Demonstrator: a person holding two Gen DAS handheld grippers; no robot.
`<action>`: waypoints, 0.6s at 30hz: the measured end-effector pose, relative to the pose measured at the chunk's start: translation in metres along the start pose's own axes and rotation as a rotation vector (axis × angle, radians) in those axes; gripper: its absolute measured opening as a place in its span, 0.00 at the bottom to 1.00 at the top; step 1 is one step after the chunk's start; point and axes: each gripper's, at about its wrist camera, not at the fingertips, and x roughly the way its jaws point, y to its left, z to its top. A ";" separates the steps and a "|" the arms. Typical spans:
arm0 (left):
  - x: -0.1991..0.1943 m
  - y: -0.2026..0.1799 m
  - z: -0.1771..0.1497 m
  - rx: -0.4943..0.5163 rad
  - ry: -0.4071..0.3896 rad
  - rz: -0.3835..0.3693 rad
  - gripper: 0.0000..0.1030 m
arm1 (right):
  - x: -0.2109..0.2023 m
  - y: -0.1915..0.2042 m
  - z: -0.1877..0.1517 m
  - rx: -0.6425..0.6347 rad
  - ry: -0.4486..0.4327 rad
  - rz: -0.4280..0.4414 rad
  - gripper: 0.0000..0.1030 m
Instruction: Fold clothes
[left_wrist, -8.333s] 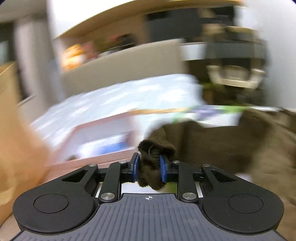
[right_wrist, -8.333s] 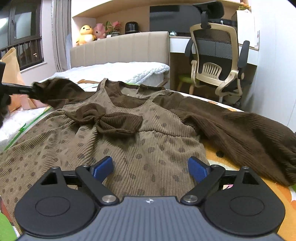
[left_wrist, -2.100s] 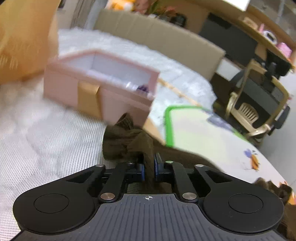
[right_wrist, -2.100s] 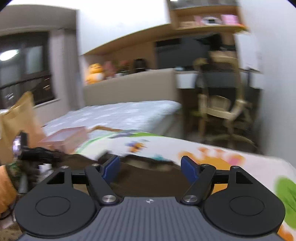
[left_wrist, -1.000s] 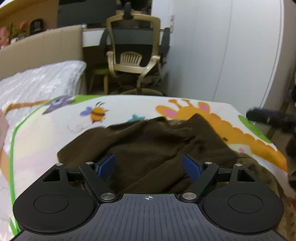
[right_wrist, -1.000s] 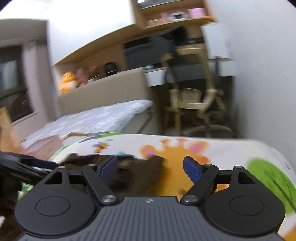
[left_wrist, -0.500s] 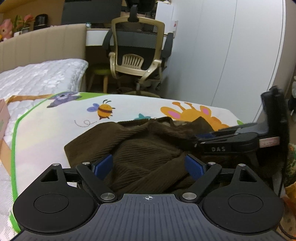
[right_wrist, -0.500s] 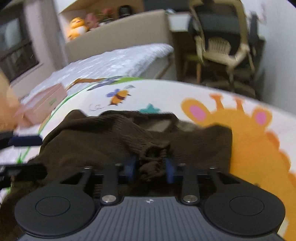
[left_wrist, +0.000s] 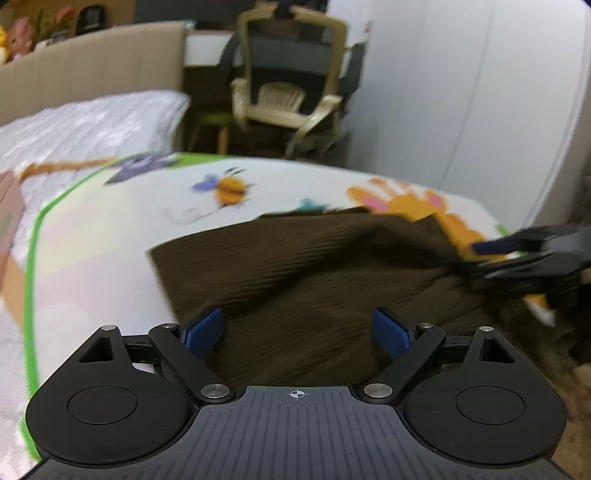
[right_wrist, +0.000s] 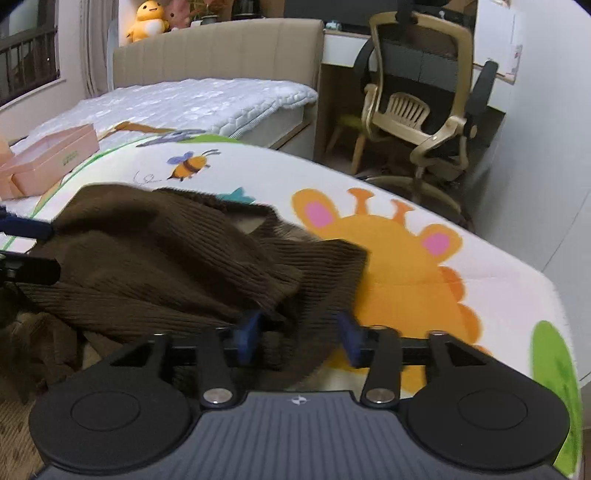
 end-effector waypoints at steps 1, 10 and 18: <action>-0.001 0.009 0.002 -0.015 0.002 0.017 0.89 | -0.006 -0.006 0.002 -0.006 -0.009 -0.018 0.52; 0.025 0.084 0.024 -0.354 0.095 -0.104 0.89 | 0.012 -0.077 0.027 0.324 0.008 0.096 0.52; 0.049 0.084 0.030 -0.389 0.068 -0.128 0.91 | 0.077 -0.053 0.030 0.359 0.080 0.214 0.53</action>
